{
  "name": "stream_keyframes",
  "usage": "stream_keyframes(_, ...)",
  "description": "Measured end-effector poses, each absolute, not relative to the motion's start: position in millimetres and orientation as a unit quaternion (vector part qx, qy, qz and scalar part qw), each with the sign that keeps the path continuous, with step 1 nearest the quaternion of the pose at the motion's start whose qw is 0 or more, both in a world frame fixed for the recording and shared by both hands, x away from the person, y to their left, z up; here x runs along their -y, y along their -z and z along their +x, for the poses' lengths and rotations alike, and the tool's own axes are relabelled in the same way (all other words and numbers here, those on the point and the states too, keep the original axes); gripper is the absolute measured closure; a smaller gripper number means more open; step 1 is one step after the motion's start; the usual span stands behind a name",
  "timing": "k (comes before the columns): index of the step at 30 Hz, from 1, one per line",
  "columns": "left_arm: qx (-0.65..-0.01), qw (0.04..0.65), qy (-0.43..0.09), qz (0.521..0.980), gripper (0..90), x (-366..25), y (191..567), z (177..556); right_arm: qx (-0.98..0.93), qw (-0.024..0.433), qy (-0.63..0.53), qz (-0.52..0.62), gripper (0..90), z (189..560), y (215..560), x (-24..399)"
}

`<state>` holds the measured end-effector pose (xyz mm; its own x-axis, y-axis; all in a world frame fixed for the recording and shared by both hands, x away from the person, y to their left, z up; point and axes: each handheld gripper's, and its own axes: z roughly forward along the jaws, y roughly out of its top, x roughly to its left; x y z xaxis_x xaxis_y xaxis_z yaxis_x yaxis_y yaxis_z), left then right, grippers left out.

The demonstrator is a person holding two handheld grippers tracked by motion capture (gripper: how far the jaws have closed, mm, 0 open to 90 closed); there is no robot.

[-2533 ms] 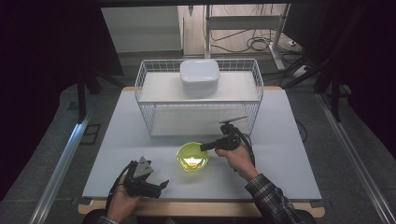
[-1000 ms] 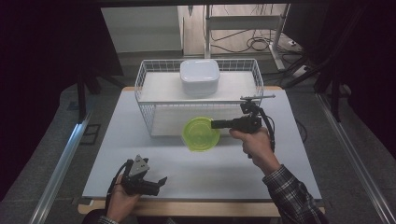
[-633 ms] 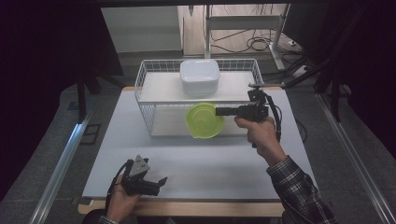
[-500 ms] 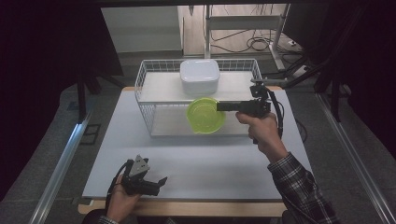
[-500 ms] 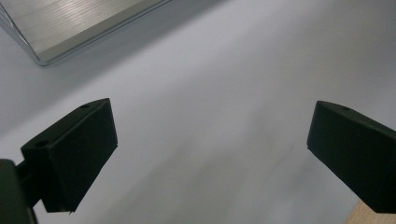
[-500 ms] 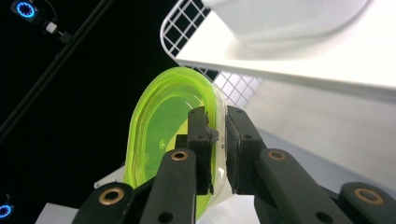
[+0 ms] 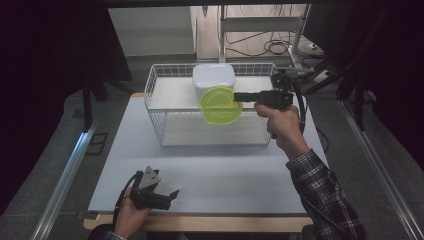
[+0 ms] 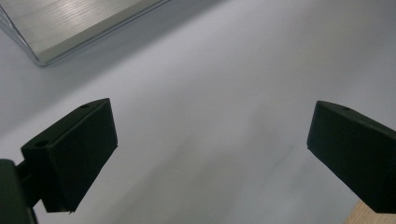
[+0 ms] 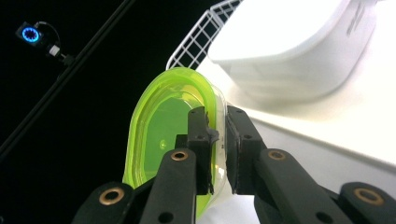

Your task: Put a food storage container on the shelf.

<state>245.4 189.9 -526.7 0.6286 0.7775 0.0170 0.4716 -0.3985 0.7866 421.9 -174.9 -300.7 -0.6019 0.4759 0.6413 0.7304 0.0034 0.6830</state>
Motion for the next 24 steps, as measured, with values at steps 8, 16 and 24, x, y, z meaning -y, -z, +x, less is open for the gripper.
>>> stream_keyframes(8, -0.393, 0.405, -0.187, 0.804, 1.1, -191.9, 525.1, 245.5, 0.687, 0.102, 0.571, -0.439, 81.9, 433.5, 285.0, 169.4)
stream_keyframes(16, -0.394, 0.405, -0.184, 0.804, 1.1, -191.6, 525.3, 245.4, 0.678, 0.087, 0.577, -0.448, 81.9, 444.1, 268.0, 162.9)
stream_keyframes(24, -0.392, 0.406, -0.181, 0.805, 1.1, -190.8, 525.6, 245.7, 0.664, 0.062, 0.583, -0.463, 81.9, 457.8, 253.0, 156.3)
